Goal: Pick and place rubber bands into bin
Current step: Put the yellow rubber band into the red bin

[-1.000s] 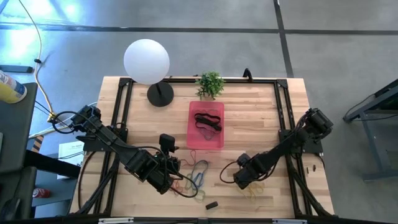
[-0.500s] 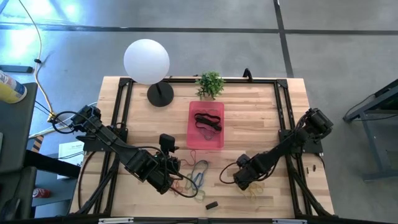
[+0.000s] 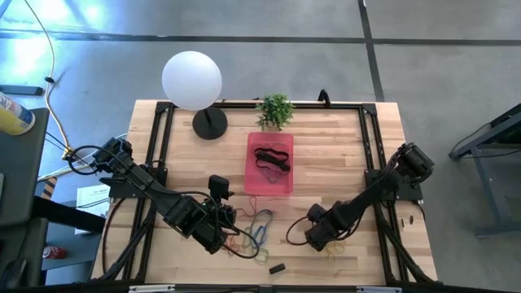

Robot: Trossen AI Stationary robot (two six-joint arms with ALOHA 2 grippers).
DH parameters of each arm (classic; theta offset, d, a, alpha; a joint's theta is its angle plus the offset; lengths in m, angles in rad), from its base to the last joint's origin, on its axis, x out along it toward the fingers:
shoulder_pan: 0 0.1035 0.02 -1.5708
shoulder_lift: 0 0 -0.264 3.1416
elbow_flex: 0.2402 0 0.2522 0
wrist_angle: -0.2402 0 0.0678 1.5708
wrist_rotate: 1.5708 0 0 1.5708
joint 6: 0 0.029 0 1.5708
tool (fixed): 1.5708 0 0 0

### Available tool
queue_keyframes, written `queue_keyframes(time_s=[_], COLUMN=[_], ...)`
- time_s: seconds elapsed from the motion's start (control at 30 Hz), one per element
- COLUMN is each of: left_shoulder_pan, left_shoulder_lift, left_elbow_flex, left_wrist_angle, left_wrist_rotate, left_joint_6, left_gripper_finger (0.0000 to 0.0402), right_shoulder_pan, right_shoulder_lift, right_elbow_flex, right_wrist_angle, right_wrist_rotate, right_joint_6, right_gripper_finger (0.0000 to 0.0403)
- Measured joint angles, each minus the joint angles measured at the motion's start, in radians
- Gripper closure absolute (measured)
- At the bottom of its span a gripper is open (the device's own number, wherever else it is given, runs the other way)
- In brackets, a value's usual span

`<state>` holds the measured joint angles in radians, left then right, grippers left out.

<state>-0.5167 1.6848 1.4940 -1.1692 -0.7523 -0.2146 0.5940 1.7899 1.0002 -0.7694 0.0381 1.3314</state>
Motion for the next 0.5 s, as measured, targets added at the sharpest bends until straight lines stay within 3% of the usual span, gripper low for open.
queue_keyframes(time_s=[0.17, 0.5], left_shoulder_pan=[0.000, 0.000], left_shoulder_lift=[0.000, 0.000], left_elbow_flex=[0.000, 0.000], left_wrist_angle=[0.000, 0.000], left_wrist_rotate=[0.000, -0.015], left_joint_6=[0.006, 0.008], left_gripper_finger=[0.0192, 0.0192], right_shoulder_pan=[-0.009, -0.052], right_shoulder_lift=[-0.012, -0.014], right_elbow_flex=[0.078, 0.256], right_wrist_angle=[-0.097, -0.245], right_wrist_rotate=[0.132, 0.267], right_joint_6=[-0.061, -0.202], right_gripper_finger=[0.0402, 0.0402])
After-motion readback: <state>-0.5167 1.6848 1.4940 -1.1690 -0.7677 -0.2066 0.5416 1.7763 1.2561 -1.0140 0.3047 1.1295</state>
